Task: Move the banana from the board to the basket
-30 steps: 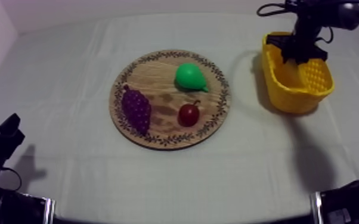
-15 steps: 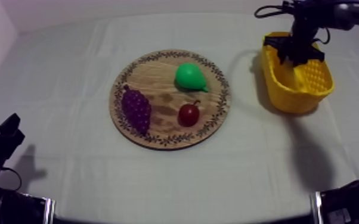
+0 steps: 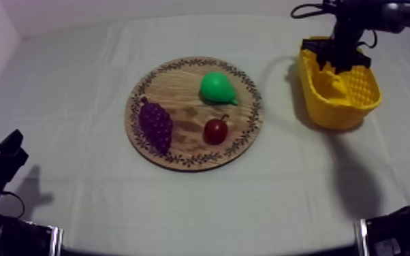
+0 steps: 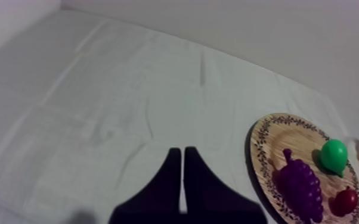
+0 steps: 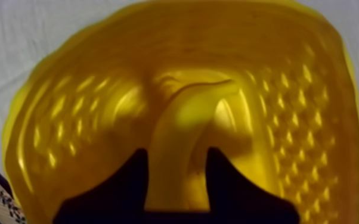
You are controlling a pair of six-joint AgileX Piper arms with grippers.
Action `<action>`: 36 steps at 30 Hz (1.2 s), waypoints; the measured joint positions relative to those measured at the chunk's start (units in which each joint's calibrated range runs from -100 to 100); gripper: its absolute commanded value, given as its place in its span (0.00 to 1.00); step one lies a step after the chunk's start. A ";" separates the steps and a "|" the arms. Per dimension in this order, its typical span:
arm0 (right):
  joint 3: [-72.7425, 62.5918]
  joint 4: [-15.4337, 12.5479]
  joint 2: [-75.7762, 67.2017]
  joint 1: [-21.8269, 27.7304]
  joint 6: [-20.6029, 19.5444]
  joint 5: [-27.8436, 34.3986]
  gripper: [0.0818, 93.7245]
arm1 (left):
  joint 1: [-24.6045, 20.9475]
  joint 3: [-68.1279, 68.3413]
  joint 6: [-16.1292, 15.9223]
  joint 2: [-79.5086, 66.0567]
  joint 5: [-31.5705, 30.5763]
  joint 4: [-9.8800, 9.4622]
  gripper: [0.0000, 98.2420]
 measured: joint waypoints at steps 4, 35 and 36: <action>0.34 0.72 -0.94 -0.10 0.93 -1.23 0.12 | 0.00 0.00 0.00 0.00 0.00 0.00 0.00; 38.86 -6.60 -58.74 10.76 6.79 -38.06 0.02 | 0.00 0.00 0.00 0.00 0.00 0.00 0.00; 41.25 -7.89 -61.83 11.04 8.17 -39.31 0.02 | 0.00 0.00 0.00 0.00 0.00 0.00 0.00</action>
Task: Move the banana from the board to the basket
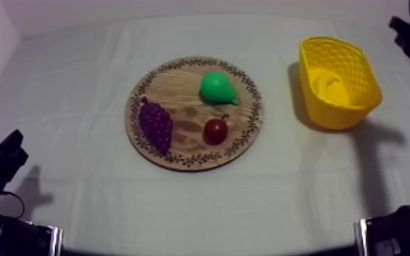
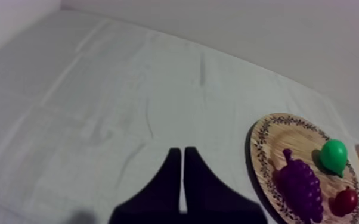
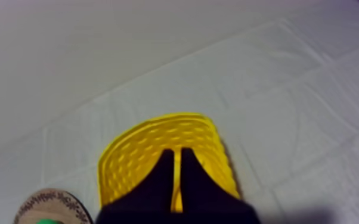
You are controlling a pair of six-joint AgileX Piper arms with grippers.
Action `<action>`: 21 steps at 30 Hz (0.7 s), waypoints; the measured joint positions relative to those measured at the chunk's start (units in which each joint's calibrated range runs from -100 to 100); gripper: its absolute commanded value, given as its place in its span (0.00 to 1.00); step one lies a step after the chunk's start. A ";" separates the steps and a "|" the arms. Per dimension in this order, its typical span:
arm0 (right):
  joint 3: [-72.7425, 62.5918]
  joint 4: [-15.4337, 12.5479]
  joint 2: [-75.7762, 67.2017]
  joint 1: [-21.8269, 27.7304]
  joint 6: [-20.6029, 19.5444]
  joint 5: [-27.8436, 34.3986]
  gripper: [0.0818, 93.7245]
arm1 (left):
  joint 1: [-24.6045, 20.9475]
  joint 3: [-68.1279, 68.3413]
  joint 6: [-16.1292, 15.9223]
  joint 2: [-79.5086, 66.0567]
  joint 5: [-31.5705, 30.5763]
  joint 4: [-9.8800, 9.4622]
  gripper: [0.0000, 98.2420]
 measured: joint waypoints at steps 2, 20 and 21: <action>5.93 -2.36 -6.13 -0.20 2.52 -1.64 0.02 | 0.00 0.00 0.00 0.00 0.00 0.00 0.00; 36.93 -17.42 -46.15 1.41 21.30 9.28 0.02 | 0.00 0.00 0.00 0.00 0.00 0.00 0.00; 37.20 -17.42 -47.61 1.57 21.41 11.00 0.02 | 0.00 0.00 0.00 0.00 0.00 0.00 0.00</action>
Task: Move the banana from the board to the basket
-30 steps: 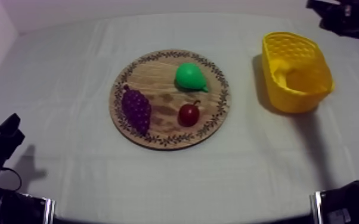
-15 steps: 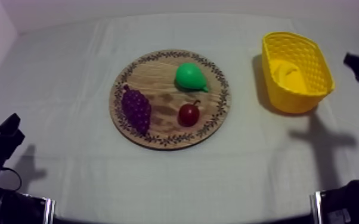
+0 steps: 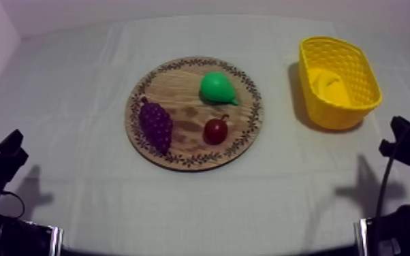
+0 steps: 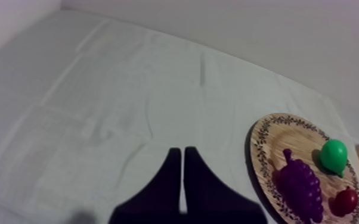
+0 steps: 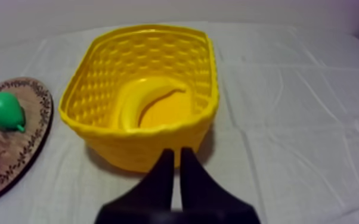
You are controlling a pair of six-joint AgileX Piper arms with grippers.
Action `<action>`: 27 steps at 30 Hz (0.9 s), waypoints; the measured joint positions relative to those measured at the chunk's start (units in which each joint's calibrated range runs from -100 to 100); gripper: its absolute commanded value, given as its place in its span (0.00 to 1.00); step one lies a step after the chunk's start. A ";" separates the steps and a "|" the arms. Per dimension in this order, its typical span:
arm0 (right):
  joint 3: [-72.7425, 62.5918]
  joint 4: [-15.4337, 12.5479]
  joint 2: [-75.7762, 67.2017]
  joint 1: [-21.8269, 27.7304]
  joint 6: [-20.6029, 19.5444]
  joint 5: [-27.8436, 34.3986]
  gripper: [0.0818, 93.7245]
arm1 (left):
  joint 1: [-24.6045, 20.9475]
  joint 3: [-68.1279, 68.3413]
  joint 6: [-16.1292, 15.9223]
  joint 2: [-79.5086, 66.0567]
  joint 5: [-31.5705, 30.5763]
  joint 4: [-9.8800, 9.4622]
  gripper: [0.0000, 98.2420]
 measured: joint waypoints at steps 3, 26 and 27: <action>0.22 0.06 -4.24 0.24 -0.53 3.74 0.02 | 0.00 0.00 0.00 0.00 0.00 0.00 0.00; 0.41 1.32 -6.83 1.18 5.76 10.21 0.00 | 0.00 0.00 0.00 0.00 0.00 0.00 0.00; 0.41 1.32 -6.83 1.18 6.43 10.21 0.00 | 0.00 0.00 0.00 0.00 0.00 0.00 0.00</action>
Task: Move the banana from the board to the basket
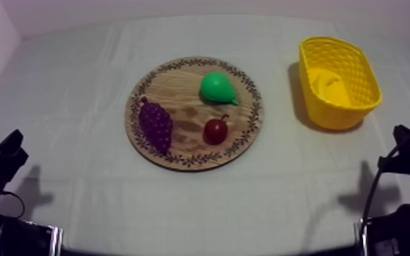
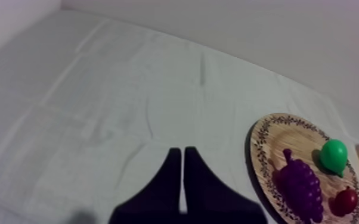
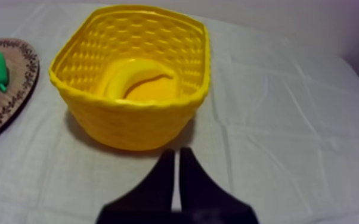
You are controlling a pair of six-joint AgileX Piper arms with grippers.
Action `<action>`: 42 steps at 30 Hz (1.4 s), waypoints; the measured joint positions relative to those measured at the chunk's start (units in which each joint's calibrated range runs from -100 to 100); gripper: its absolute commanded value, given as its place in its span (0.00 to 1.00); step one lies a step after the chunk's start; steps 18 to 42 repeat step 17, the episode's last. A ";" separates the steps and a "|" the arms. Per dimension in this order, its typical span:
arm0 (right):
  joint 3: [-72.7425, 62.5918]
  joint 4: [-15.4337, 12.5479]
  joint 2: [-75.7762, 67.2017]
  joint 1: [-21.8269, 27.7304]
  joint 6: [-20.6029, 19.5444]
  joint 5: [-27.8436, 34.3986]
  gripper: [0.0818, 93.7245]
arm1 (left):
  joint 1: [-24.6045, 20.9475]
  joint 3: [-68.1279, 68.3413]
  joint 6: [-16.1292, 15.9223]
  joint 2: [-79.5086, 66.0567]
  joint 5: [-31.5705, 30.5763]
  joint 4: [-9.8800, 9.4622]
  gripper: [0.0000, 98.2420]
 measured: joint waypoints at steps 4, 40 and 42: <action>0.00 0.00 0.00 0.00 0.91 0.00 0.00 | 0.00 0.00 0.00 0.00 0.00 0.00 0.00; 0.00 0.00 0.00 0.00 0.19 -0.08 0.00 | 0.00 0.00 0.00 0.00 0.00 0.00 0.00; 0.00 0.00 0.00 0.00 0.19 -0.08 0.00 | 0.00 0.00 0.00 0.00 0.00 0.00 0.00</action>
